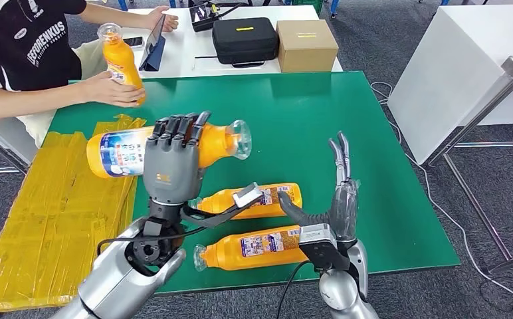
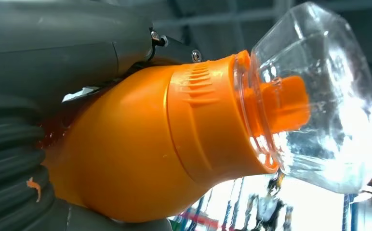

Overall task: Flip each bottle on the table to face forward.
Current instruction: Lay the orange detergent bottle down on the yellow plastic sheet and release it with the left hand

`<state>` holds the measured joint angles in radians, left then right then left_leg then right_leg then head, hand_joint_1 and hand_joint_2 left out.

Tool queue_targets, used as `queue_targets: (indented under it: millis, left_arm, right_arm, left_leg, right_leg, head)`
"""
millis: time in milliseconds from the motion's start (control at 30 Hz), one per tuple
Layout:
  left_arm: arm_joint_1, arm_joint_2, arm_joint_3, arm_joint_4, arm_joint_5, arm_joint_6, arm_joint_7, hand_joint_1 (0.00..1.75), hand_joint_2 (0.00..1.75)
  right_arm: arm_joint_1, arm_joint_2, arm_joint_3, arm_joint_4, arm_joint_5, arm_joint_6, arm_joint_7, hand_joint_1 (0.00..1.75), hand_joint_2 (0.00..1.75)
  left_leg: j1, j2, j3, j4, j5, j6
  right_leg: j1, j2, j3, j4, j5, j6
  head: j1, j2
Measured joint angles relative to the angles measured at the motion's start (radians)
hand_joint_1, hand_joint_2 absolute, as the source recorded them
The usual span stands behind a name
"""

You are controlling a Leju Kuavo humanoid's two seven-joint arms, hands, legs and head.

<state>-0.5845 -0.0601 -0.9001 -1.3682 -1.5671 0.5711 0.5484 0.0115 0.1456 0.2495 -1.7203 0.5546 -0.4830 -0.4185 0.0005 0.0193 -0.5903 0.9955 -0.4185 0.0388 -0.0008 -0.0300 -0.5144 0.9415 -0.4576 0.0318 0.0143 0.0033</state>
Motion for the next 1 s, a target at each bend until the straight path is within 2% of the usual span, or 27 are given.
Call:
queue_targets:
  millis: [33, 100, 200, 400, 533, 700, 900, 1000]
  left_arm:
    - [-0.037, 0.015, -0.067, 0.015, 0.0, -0.013, 0.035, 1.75, 1.75]
    - [-0.078, 0.035, -0.166, 0.045, 0.0, -0.031, 0.019, 1.75, 1.75]
    - [-0.121, 0.056, -0.249, 0.077, 0.0, -0.038, -0.004, 1.75, 1.75]
    - [-0.158, 0.078, -0.313, 0.108, 0.0, -0.043, -0.012, 1.75, 1.75]
    - [-0.166, 0.08, -0.327, 0.144, 0.0, -0.101, -0.056, 1.75, 1.75]
    - [-0.165, 0.046, -0.275, 0.332, 0.001, -0.134, -0.163, 1.75, 1.75]
    - [-0.187, -0.002, -0.122, 0.631, 0.002, -0.112, -0.232, 1.75, 1.75]
    - [-0.192, -0.015, -0.037, 0.738, 0.002, -0.111, -0.264, 1.75, 1.75]
  right_arm:
    - [0.002, 0.003, -0.005, -0.004, 0.003, 0.002, 0.0, 0.0, 1.75]
    - [0.006, 0.009, -0.015, -0.012, 0.009, 0.004, 0.0, 0.0, 1.75]
    - [0.013, 0.013, -0.028, -0.017, 0.012, 0.004, 0.0, 0.0, 1.75]
    - [0.015, 0.018, -0.038, -0.025, 0.013, 0.004, 0.0, 0.0, 1.75]
    - [0.017, 0.021, -0.047, -0.026, 0.02, 0.005, 0.0, 0.0, 1.75]
    - [0.03, 0.022, -0.052, -0.027, 0.026, 0.008, -0.006, 0.0, 1.75]
    - [0.062, 0.011, -0.051, -0.027, 0.02, -0.015, -0.014, 0.0, 1.75]
    - [0.088, 0.003, -0.049, -0.027, 0.026, -0.015, -0.014, 0.0, 1.75]
  left_leg:
    - [0.0, 0.0, 0.0, 0.0, 0.0, 0.0]
    - [-0.001, 0.001, 0.0, 0.0, 0.0, 0.0]
    - [-0.001, 0.001, -0.002, 0.0, 0.0, 0.0]
    - [-0.001, 0.001, -0.002, 0.0, 0.0, 0.0]
    - [-0.001, 0.001, -0.002, 0.0, 0.0, 0.0]
    - [-0.001, 0.002, -0.002, 0.0, 0.0, 0.0]
    - [-0.001, 0.002, -0.002, 0.0, 0.0, 0.0]
    - [-0.001, 0.002, -0.003, 0.0, 0.0, 0.0]
  right_leg:
    - [0.0, 0.0, 0.002, 0.0, 0.0, 0.0]
    - [0.0, 0.001, 0.002, 0.001, 0.0, 0.0]
    - [-0.001, 0.001, 0.0, 0.001, 0.0, 0.0]
    - [-0.001, 0.001, -0.001, 0.001, 0.0, 0.0]
    - [-0.001, 0.001, -0.001, 0.001, 0.0, 0.0]
    - [-0.001, 0.001, -0.001, 0.001, 0.0, 0.0]
    - [-0.001, 0.001, -0.001, 0.001, 0.0, 0.0]
    - [-0.001, 0.001, -0.001, 0.001, 0.0, 0.0]
  head:
    - [0.0, 0.0]
    - [0.0, 0.0]
    - [0.0, 0.0]
    - [0.0, 0.0]
    - [0.0, 0.0]
    - [0.0, 0.0]
    - [0.0, 0.0]
    - [0.0, 0.0]
